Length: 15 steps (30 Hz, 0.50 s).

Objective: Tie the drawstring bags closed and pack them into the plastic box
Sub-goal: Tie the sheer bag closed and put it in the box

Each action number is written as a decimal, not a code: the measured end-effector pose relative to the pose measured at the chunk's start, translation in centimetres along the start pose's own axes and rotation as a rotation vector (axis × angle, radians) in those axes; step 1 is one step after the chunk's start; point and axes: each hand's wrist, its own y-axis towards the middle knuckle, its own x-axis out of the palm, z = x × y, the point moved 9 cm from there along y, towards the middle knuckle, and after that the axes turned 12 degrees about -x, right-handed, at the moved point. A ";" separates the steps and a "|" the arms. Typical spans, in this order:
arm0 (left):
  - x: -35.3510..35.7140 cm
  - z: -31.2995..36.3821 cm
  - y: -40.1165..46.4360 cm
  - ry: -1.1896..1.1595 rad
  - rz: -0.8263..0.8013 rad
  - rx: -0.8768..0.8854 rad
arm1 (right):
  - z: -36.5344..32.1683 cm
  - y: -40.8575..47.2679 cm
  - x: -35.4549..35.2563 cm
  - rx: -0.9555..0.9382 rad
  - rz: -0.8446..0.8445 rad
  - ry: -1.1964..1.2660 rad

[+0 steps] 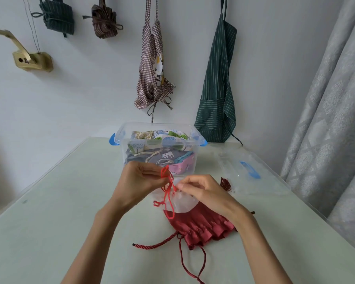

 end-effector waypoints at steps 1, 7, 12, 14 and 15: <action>0.0 0.1 -0.1 0.036 0.032 0.029 | 0.3 0.0 0.0 0.016 0.014 0.022; -0.3 0.1 -0.4 0.215 0.193 0.096 | 1.9 0.3 1.1 0.119 0.096 0.180; -0.5 -0.1 -0.2 0.246 0.216 0.065 | 2.7 0.3 1.7 0.139 0.187 0.330; -0.4 -0.4 0.0 0.230 0.183 0.045 | 3.3 0.3 1.1 0.184 0.273 0.341; -0.2 -0.6 0.1 0.205 0.154 0.032 | 3.5 0.2 0.8 0.214 0.312 0.366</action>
